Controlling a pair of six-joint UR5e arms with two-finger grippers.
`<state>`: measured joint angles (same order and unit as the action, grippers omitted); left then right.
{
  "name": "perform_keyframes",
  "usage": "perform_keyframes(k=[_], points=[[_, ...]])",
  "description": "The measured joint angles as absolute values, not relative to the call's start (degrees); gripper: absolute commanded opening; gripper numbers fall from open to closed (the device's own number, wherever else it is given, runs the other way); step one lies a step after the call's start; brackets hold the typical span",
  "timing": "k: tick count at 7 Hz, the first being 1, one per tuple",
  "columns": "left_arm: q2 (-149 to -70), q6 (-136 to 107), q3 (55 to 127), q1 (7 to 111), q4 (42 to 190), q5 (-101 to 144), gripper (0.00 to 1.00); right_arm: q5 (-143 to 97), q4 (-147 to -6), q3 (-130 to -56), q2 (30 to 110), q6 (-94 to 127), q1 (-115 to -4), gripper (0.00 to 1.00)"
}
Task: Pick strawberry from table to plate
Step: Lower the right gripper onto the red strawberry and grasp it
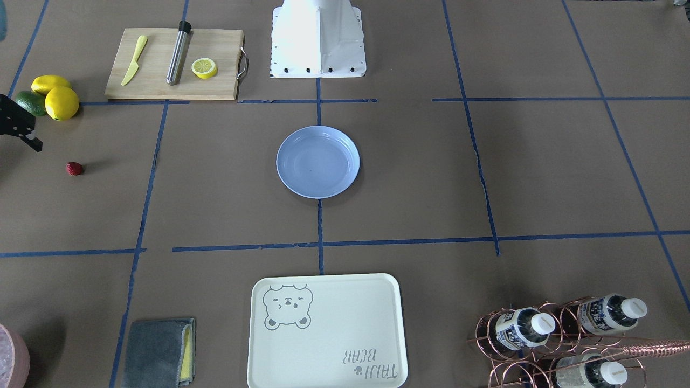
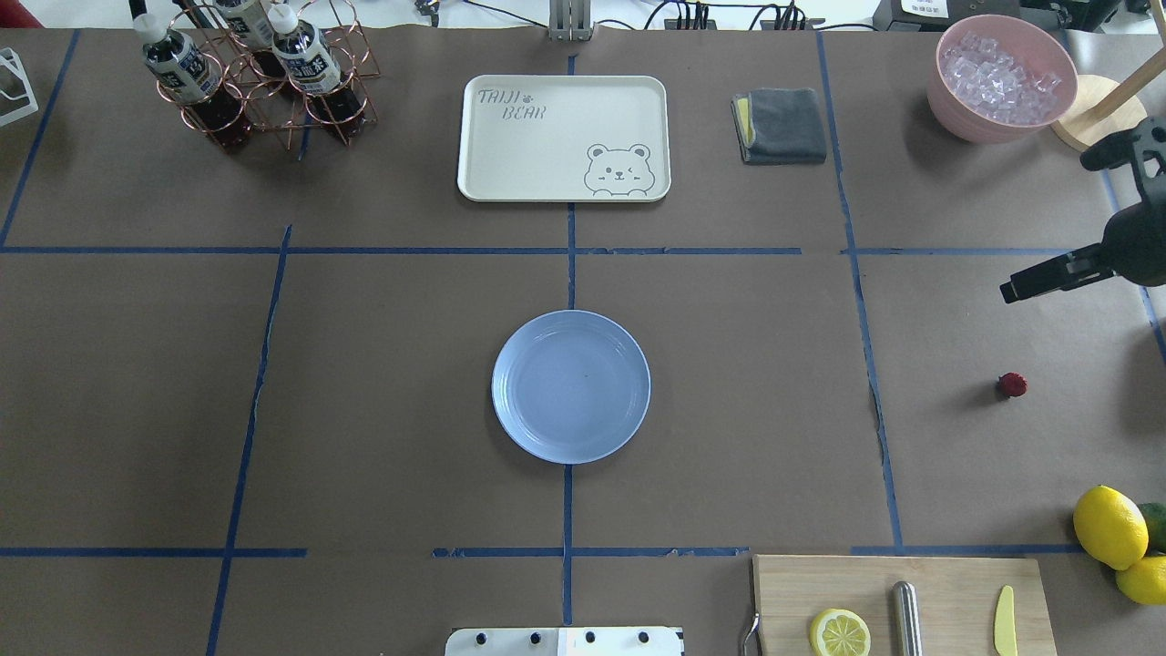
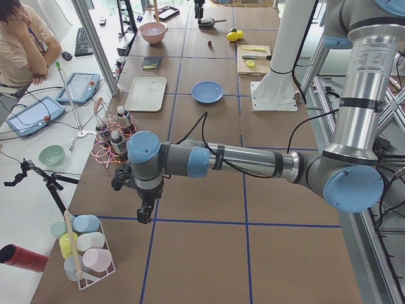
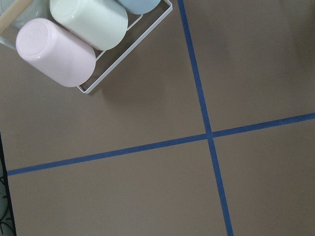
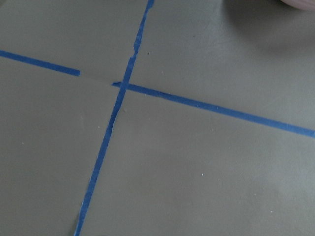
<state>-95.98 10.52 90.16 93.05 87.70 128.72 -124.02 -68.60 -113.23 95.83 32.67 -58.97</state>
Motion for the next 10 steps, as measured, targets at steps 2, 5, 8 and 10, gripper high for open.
perform_keyframes(k=[2,5,8,10], points=[[-95.9,10.6,90.4,93.1,87.6,128.8,1.00,-118.8,-54.0,-108.4,101.0,38.6,-53.5,1.00],[-95.8,10.6,90.5,93.1,87.5,128.8,1.00,-109.8,-44.7,-100.2,102.2,41.2,-46.8,0.81],[-95.8,10.6,90.5,93.2,87.5,128.8,1.00,-109.6,-40.7,-97.3,102.2,41.3,-45.8,0.00],[-95.8,10.6,90.6,93.2,87.5,128.8,1.00,-111.1,-40.3,-97.5,102.5,41.3,-45.6,0.00]])
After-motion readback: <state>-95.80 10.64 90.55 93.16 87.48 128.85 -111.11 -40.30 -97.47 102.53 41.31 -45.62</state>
